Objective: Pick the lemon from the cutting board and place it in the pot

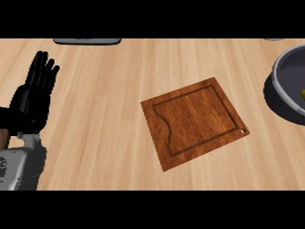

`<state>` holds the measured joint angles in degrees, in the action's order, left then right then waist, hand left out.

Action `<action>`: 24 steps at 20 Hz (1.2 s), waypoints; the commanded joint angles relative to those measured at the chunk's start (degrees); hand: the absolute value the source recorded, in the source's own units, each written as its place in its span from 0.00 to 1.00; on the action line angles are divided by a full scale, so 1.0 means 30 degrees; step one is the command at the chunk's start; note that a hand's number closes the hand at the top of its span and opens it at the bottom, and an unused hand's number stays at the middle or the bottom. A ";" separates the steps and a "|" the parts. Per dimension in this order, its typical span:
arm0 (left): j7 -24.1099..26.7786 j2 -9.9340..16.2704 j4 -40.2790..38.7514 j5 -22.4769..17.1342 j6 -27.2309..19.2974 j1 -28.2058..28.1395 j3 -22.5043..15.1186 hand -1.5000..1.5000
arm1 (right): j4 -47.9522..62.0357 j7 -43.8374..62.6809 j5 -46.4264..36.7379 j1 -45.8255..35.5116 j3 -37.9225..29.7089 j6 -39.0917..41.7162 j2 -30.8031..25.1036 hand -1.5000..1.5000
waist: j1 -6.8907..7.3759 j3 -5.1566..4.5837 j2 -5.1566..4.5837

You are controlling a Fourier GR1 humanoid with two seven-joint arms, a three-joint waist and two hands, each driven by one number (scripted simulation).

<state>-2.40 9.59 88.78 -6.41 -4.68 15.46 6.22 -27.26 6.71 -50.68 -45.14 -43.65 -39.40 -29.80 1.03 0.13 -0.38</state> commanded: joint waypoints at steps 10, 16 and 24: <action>-0.0932 0.0405 0.0213 -0.0333 0.0174 0.0614 0.0418 0.50 | -0.3515 -0.5757 0.7892 0.2546 -0.3713 0.0396 -0.0447 0.00 | -0.0344 -0.0018 0.0103; -0.1768 -0.0411 0.1798 0.0737 -0.1103 -0.0406 -0.0471 0.50 | -0.7953 -0.5936 1.0582 0.5701 -0.4166 0.2412 0.0592 0.00 | -0.0537 -0.0045 0.0251; -0.0650 0.0245 -0.0442 0.0297 -0.0272 0.0932 0.0513 0.50 | -1.2372 -0.5581 1.3106 1.0897 -0.4713 0.4019 0.1143 0.00 | -0.0563 -0.0046 0.0158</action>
<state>-3.44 9.66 88.63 -5.43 -5.47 16.23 7.05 -59.96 -9.63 -15.68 -18.53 -56.16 -30.47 -26.24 -0.65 -0.02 0.15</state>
